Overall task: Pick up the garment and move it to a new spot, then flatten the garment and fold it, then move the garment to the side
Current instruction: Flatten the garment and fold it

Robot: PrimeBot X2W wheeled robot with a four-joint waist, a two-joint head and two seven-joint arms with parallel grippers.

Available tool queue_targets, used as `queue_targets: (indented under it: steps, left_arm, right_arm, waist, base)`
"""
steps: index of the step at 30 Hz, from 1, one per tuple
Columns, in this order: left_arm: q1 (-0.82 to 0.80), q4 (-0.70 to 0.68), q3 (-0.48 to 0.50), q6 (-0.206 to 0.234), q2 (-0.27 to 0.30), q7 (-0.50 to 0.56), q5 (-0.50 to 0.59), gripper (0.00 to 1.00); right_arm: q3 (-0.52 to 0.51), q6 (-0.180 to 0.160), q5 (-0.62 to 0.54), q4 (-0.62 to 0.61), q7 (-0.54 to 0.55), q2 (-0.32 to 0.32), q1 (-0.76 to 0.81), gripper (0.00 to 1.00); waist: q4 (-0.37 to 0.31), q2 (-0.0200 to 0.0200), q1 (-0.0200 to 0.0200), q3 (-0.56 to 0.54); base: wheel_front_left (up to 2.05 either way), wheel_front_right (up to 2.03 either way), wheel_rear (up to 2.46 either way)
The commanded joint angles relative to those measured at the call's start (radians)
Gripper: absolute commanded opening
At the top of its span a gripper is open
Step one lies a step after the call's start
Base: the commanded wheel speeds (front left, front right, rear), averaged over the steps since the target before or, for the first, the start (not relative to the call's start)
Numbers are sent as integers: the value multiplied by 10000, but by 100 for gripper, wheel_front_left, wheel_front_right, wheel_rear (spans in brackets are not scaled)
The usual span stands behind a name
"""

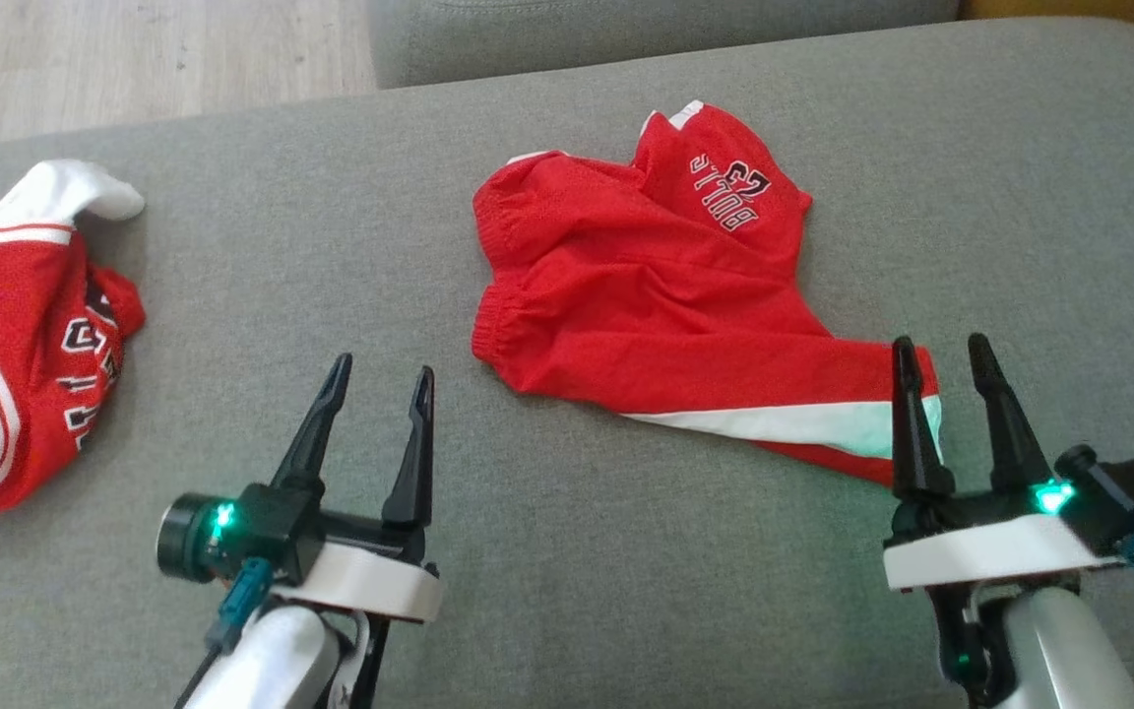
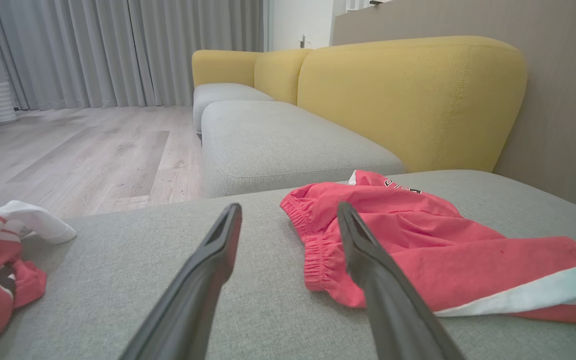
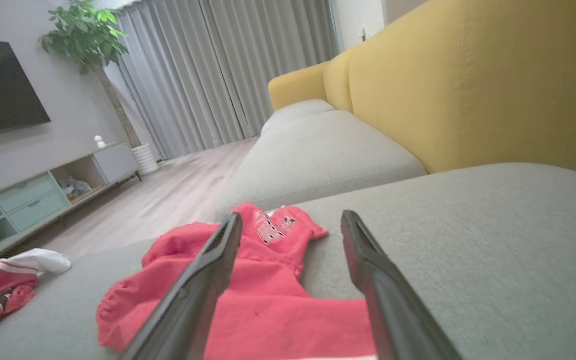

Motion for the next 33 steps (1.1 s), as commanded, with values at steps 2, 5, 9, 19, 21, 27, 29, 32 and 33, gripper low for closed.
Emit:
queue_targets:
  steps: [2, 5, 9, 19, 21, 27, 29, 32, 33]
  left_arm:
    - [-389, -337, 478, -66, 108, -122, 169, 100]
    - [-447, -277, 449, -187, 38, -122, 277, 100]
    - [-469, -142, 404, -308, -84, -123, 348, 100]
    - [-515, 56, 365, -450, -147, -123, 371, 100]
    - [-538, 72, 358, -455, -144, -123, 367, 100]
    - [-524, 114, 341, -436, -111, -101, 326, 100]
    - [-489, 166, 351, -426, -77, -36, 274, 100]
    - [-430, 282, 334, -471, 15, 148, 171, 100]
    - [-433, 341, 305, -522, 52, 235, 140, 100]
  right_arm:
    - [45, -7, -201, 92, -77, -28, -189, 100]
    - [-267, -7, -324, 848, 184, -28, -330, 100]
    - [-629, -7, -93, 2081, 606, -28, -667, 100]
    - [-285, -7, 526, 3306, 415, -28, -1256, 100]
    - [-176, -7, 599, 3467, 383, -28, -1352, 100]
    - [126, -7, 707, 3789, 297, -28, -1540, 0]
    - [175, -7, 593, 3747, 230, -28, -1563, 0]
    - [90, -7, 413, 3529, 138, -28, -1513, 0]
    - [5, -7, 376, 3418, 110, -28, -1483, 0]
  waist:
    - [-29, 0, 1, 84]
    - [-54, 0, 1, 191]
    - [-50, 0, 1, 327]
    - [-87, 0, 1, 384]
    - [-98, 0, 1, 371]
    - [-137, 0, 1, 315]
    - [-182, 0, 1, 286]
    - [-313, 0, 1, 240]
    - [-356, 0, 1, 229]
  base:
    - [0, 0, 0]
    - [0, 0, 0]
    - [0, 0, 0]
    - [0, 0, 0]
    - [0, 0, 0]
    - [0, 0, 0]
    - [0, 0, 0]
    - [0, 0, 0]
    - [0, 0, 0]
